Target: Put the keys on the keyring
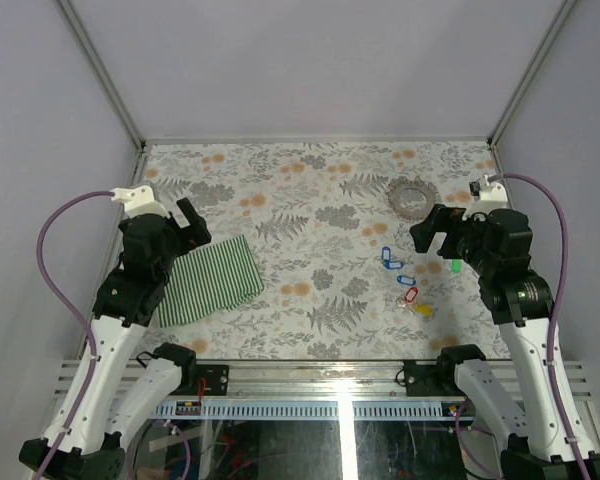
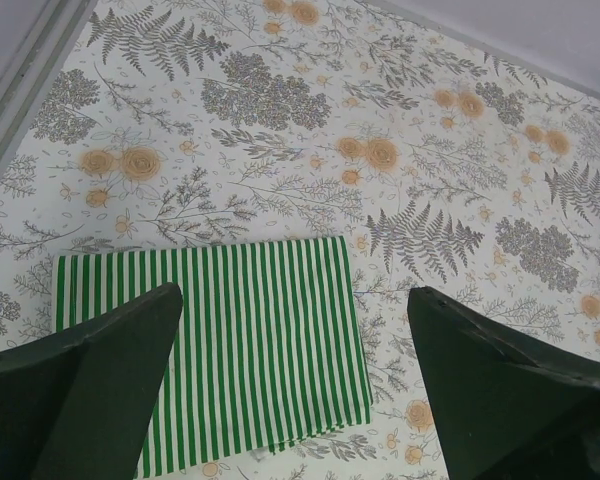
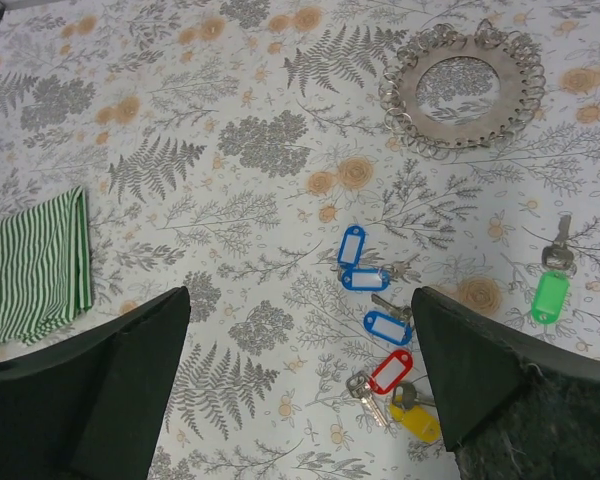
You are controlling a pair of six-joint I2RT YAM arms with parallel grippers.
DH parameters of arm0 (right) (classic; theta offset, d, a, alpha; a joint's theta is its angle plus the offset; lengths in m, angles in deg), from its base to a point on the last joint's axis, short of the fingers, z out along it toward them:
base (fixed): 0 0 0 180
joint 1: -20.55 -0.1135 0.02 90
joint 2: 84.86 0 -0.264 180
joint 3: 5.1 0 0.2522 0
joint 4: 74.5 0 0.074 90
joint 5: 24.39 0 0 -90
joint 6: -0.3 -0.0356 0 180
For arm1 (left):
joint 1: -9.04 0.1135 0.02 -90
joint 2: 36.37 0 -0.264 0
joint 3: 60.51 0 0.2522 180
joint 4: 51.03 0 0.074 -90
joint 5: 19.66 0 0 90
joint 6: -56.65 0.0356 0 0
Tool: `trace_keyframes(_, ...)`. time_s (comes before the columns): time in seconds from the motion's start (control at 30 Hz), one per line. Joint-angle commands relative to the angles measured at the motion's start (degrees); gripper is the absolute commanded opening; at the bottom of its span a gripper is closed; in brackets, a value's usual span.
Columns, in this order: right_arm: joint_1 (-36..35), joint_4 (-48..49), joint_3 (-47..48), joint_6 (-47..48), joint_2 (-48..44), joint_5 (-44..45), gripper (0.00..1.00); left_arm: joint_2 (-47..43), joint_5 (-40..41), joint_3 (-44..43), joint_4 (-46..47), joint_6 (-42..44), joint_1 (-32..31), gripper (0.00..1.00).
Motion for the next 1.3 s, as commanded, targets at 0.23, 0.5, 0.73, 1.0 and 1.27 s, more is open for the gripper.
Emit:
trace_keyframes(0.23, 0.91, 0.01, 5.22, -2.05, 3.37, -0.9, 0.99, 0.08, 1.6, -0.85, 1.56, -0.3, 0.75, 1.0)
trace_keyframes(0.5, 0.95, -3.1, 9.34, -3.36, 12.3, 2.96, 1.0, 0.83, -0.27, 1.5, 1.6, -2.94, 0.87, 1.0)
trace_keyframes(0.73, 0.99, -1.2, 13.22, -5.51, 25.54, 0.45, 1.0, 6.41, -0.58, -0.71, -2.86, -5.04, 0.98, 1.0)
trace_keyframes(1.0, 0.99, 2.3, 19.91, -4.28, 40.27, 4.25, 1.0, 4.0, -5.85, 2.58, -2.1, -2.59, 0.86, 1.0)
trace_keyframes(1.27, 0.99, 1.7, 33.43, -0.68, 59.05, 4.46, 0.87, 3.52, -5.58, 3.38, -1.65, -2.71, -0.86, 1.0)
